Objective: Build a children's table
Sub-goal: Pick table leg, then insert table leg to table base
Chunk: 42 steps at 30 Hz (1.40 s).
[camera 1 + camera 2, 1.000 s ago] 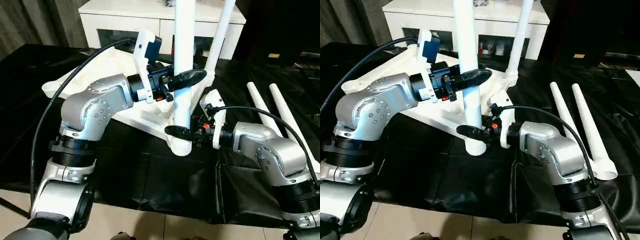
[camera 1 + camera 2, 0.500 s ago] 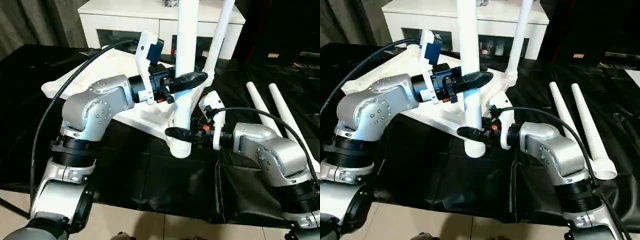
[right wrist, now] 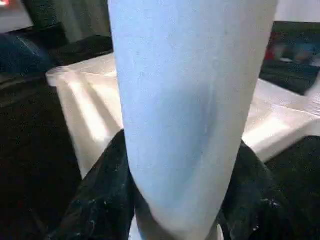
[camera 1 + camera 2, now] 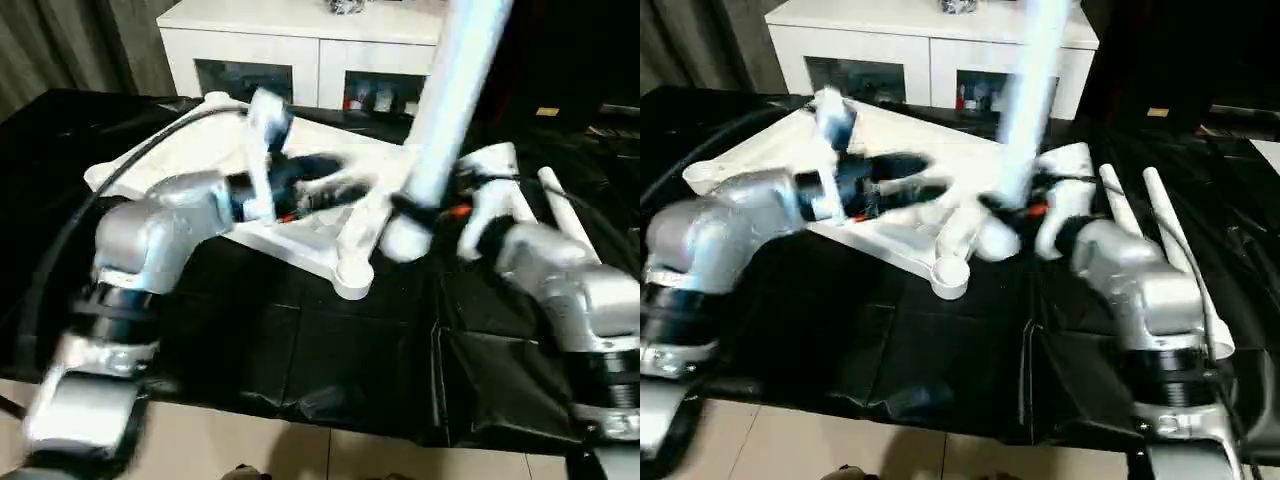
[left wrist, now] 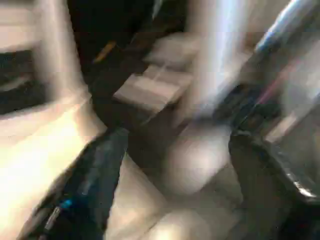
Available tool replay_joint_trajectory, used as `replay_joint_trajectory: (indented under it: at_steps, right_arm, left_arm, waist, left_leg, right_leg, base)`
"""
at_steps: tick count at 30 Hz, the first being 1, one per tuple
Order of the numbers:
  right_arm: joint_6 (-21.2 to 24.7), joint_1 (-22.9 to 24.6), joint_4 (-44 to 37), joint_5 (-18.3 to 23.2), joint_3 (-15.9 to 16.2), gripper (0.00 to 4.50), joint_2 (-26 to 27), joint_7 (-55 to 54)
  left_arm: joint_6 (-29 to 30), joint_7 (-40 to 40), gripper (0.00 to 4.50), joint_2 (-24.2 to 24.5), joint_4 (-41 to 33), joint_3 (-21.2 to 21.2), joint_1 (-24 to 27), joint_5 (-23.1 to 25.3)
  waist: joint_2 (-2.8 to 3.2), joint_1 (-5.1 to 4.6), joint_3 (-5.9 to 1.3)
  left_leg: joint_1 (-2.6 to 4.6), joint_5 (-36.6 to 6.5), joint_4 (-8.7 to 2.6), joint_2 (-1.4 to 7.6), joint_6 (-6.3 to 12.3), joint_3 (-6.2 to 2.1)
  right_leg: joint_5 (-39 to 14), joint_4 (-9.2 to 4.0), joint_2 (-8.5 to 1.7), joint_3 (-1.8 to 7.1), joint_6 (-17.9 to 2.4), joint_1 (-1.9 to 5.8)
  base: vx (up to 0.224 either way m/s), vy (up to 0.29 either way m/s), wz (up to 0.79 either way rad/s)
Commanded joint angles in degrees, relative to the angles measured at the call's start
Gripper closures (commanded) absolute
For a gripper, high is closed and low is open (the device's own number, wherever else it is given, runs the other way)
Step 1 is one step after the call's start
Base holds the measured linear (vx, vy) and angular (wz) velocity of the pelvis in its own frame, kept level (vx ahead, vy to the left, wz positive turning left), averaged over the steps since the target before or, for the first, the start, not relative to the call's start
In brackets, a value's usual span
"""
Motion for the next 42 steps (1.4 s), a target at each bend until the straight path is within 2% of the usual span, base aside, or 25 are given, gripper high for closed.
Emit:
replay_joint_trajectory:
  at_steps: [1,2,3,4,6,7,8,10,12,13,15,18,19,20,21,23,24,26,30,32,38,40,41,42]
  right_arm:
    - [-0.19,1.25,-1.0,-0.92,-0.69,2.64,-0.09,-1.21]
    - [0.46,2.23,-2.22,-0.67,-0.56,2.64,0.09,-1.2]
    - [2.06,4.13,-4.98,0.09,-0.28,2.64,0.24,-1.01]
    - [2.06,4.13,-4.98,0.09,-0.28,2.64,0.24,-1.01]
    - [3.83,6.28,-8.2,1.36,-0.49,2.64,-0.1,-1.05]
    - [4.27,6.73,-8.89,1.63,-0.61,2.64,-0.24,-1.16]
    - [5.14,7.5,-10.17,2.06,-0.8,2.64,-0.61,-1.2]
    - [6.86,9.22,-12.92,2.79,-0.91,2.64,-1.53,-1.22]
    - [8.05,10.57,-14.99,3.32,-1.19,2.64,-2.13,-1.21]
    - [9.19,11.62,-16.71,3.72,-1.47,2.64,-2.49,-1.24]
    - [11.4,13.09,-19.55,4.62,-1.98,2.64,-3.02,-1.36]
    - [14.73,15.16,-23.75,6.29,-3.12,2.64,-3.77,-1.9]
    - [14.73,15.16,-23.75,6.29,-3.12,2.64,-3.77,-1.9]
    - [15.23,15.38,-24.26,6.51,-3.16,2.64,-3.9,-2.12]
    - [15.89,15.73,-25.04,6.87,-3.29,2.64,-4.1,-2.36]
    - [16.85,16.45,-26.36,7.46,-3.68,2.64,-4.46,-2.6]
    - [17.46,16.75,-27.01,7.64,-3.87,2.64,-4.56,-2.74]
    - [18.13,16.9,-27.52,7.72,-3.94,2.64,-4.55,-3.0]
    - [19.68,17.06,-28.69,8.34,-4.08,2.64,-4.35,-3.57]
    - [20.39,17.03,-29.34,8.85,-3.71,2.64,-4.41,-3.71]
    - [20.91,16.84,-29.52,9.42,-3.53,2.64,-4.53,-3.39]
    - [21.06,16.56,-29.59,9.59,-3.18,2.64,-4.55,-3.2]
    - [21.1,16.45,-29.61,9.67,-3.05,2.64,-4.61,-3.08]
    - [21.11,16.42,-29.61,9.7,-3.02,2.64,-4.64,-3.04]
  left_arm:
    - [-10.67,-1.17,0.51,2.49,7.26,-8.4,-1.05,11.2]
    - [-14.08,-1.87,0.49,2.68,10.8,-9.97,-1.7,13.2]
    - [-17.31,-4.47,0.49,1.53,16.44,-10.17,-3.01,13.18]
    - [-17.31,-4.47,0.49,1.53,16.44,-10.17,-3.01,13.18]
    - [-21.33,-8.18,0.49,0.72,22.35,-11.11,-5.16,14.03]
    - [-22.36,-8.85,0.49,0.52,23.74,-11.29,-5.73,14.53]
    - [-23.15,-10.02,0.49,0.31,25.86,-11.8,-6.81,15.15]
    - [-26.76,-11.16,0.49,-0.44,31.81,-12.65,-9.41,17.33]
    - [-30.73,-10.83,0.49,-1.23,36.81,-13.36,-11.4,19.3]
    - [-33.63,-10.05,0.49,-1.78,40.37,-13.88,-12.83,20.95]
    - [-35.73,-9.43,0.49,-2.39,43.92,-14.69,-14.4,22.8]
    - [-38.68,-10.07,0.49,-3.07,48.2,-16.74,-15.98,25.7]
    - [-38.68,-10.07,0.49,-3.07,48.2,-16.74,-15.98,25.7]
    - [-38.75,-10.85,0.49,-3.35,48.99,-16.79,-16.19,25.83]
    - [-39.18,-11.55,0.49,-3.71,50.1,-16.98,-16.54,26.38]
    - [-39.94,-12.66,0.49,-4.29,51.83,-17.09,-17.03,27.19]
    - [-41.24,-12.31,0.49,-4.6,53.29,-17.38,-17.51,28.37]
    - [-42.21,-10.5,0.49,-4.96,54.88,-17.89,-18.05,30.06]
    - [-42.75,-6.59,0.49,-5.6,57.37,-18.69,-18.6,32.88]
    - [-42.78,-3.88,0.49,-6.16,58.52,-19.08,-18.53,34.48]
    - [-43.56,-2.02,0.49,-7.26,59.71,-18.94,-18.07,36.03]
    - [-43.33,-2.24,0.49,-7.89,60.47,-18.98,-17.51,37.27]
    - [-42.88,-3.1,0.68,-8.06,60.73,-18.85,-17.29,37.43]
    - [-42.71,-3.46,0.68,-8.1,60.8,-18.78,-17.23,37.42]
  waist:
    - [0.64,-0.14,-4.36]
    - [0.91,-0.25,-4.44]
    - [1.47,-0.29,-4.63]
    - [1.07,-0.14,-4.81]
    - [1.48,-0.17,-4.85]
    - [1.29,-0.18,-4.74]
    - [1.72,-0.22,-4.66]
    - [1.59,-0.25,-4.44]
    - [1.38,-0.26,-4.24]
    - [1.37,-0.33,-4.16]
    - [1.31,-0.49,-4.22]
    - [1.45,-1.0,-4.31]
    - [1.45,-1.0,-4.31]
    - [1.48,-1.43,-4.22]
    - [1.97,-1.47,-4.16]
    - [1.69,-1.66,-4.0]
    - [1.91,-1.72,-3.95]
    - [1.69,-1.74,-3.96]
    - [1.85,-1.76,-3.91]
    - [1.41,-1.84,-3.91]
    - [1.43,-1.72,-3.77]
    - [1.23,-1.72,-3.84]
    - [1.26,-1.7,-3.84]
    - [1.28,-1.69,-3.86]
  left_leg:
    - [1.38,-10.46,-4.15,2.19,-1.1,-1.63]
    - [1.46,-10.42,-4.15,2.14,-1.64,-1.56]
    - [1.43,-9.99,-4.08,2.17,-2.06,-1.72]
    - [1.43,-8.93,-3.93,2.08,-1.72,-1.54]
    - [1.45,-8.59,-3.84,2.13,-1.15,-1.47]
    - [1.33,-8.83,-3.91,2.13,-0.9,-1.48]
    - [1.42,-9.82,-3.93,2.33,-0.92,-1.54]
    - [1.66,-11.48,-3.89,2.23,-0.84,-1.35]
    - [1.57,-12.21,-4.02,2.21,-0.73,-1.45]
    - [1.65,-12.8,-3.97,2.1,-0.57,-1.41]
    - [1.5,-12.33,-4.01,2.14,-0.54,-1.51]
    - [1.37,-12.16,-3.96,2.24,-0.13,-1.63]
    - [1.37,-12.16,-3.96,2.24,-0.13,-1.63]
    - [1.31,-12.58,-3.98,2.19,-0.08,-1.63]
    - [1.42,-12.91,-3.94,2.19,-0.14,-1.66]
    - [1.58,-13.65,-3.98,2.22,0.13,-1.59]
    - [1.51,-13.62,-3.99,2.17,0.21,-1.61]
    - [1.56,-13.7,-4.02,2.26,0.31,-1.66]
    - [1.61,-13.58,-3.96,2.29,0.56,-1.65]
    - [1.49,-13.15,-3.96,2.33,0.9,-1.67]
    - [1.56,-13.18,-4.01,2.41,1.2,-1.69]
    - [1.57,-13.15,-3.95,2.36,1.28,-1.67]
    - [1.5,-12.84,-3.96,2.35,1.39,-1.66]
    - [1.51,-12.77,-3.97,2.37,1.37,-1.67]
  right_leg:
    - [-12.2,-4.34,-2.87,2.34,-7.6,3.03]
    - [-10.62,-4.28,-2.91,2.35,-8.0,3.07]
    - [-8.94,-3.73,-3.03,2.32,-8.79,3.3]
    - [-5.99,-3.64,-3.02,2.33,-10.09,3.45]
    - [-3.01,-3.36,-3.07,2.29,-12.52,3.47]
    - [-2.97,-3.45,-3.06,2.32,-12.94,3.55]
    - [-3.64,-3.23,-3.32,2.32,-14.27,3.59]
    - [-6.82,-3.74,-3.29,2.42,-14.03,3.54]
    - [-9.31,-4.18,-3.36,2.45,-13.36,3.67]
    - [-11.21,-4.62,-3.28,2.47,-12.54,3.65]
    - [-11.98,-4.6,-3.37,2.52,-11.93,3.86]
    - [-12.3,-4.58,-3.46,2.52,-12.32,3.9]
    - [-12.3,-4.58,-3.46,2.52,-12.32,3.9]
    - [-13.31,-4.72,-3.49,2.46,-12.69,3.8]
    - [-13.82,-4.8,-3.54,2.44,-12.81,3.65]
    - [-14.61,-5.1,-3.37,2.5,-12.66,3.56]
    - [-14.46,-5.06,-3.35,2.46,-12.83,3.49]
    - [-14.12,-4.98,-3.41,2.47,-13.03,3.56]
    - [-14.04,-5.03,-3.38,2.43,-13.32,3.48]
    - [-13.77,-4.99,-3.38,2.47,-13.03,3.6]
    - [-15.57,-5.22,-3.51,2.46,-12.83,3.37]
    - [-16.23,-5.31,-3.59,2.46,-12.56,3.41]
    - [-16.25,-5.35,-3.59,2.48,-12.41,3.39]
    - [-16.12,-5.3,-3.6,2.47,-12.39,3.39]
  base:
    - [0.0,0.0,0.0]
    - [0.0,0.0,0.0]
    - [0.0,0.0,0.0]
    - [0.0,0.0,0.0]
    - [0.0,0.0,0.0]
    - [0.0,0.0,0.0]
    - [0.0,0.0,0.0]
    - [0.0,0.0,0.0]
    - [0.0,0.0,0.0]
    - [0.0,0.0,0.0]
    - [0.0,0.0,0.0]
    - [0.0,0.0,0.0]
    - [0.0,0.0,0.0]
    - [0.0,0.0,0.0]
    - [0.0,0.0,0.0]
    - [0.0,0.0,0.0]
    - [0.0,0.0,0.0]
    - [0.0,0.0,0.0]
    - [0.0,0.0,0.0]
    - [0.0,0.0,0.0]
    - [0.0,0.0,0.0]
    - [0.0,0.0,0.0]
    - [0.0,0.0,0.0]
    - [0.0,0.0,0.0]
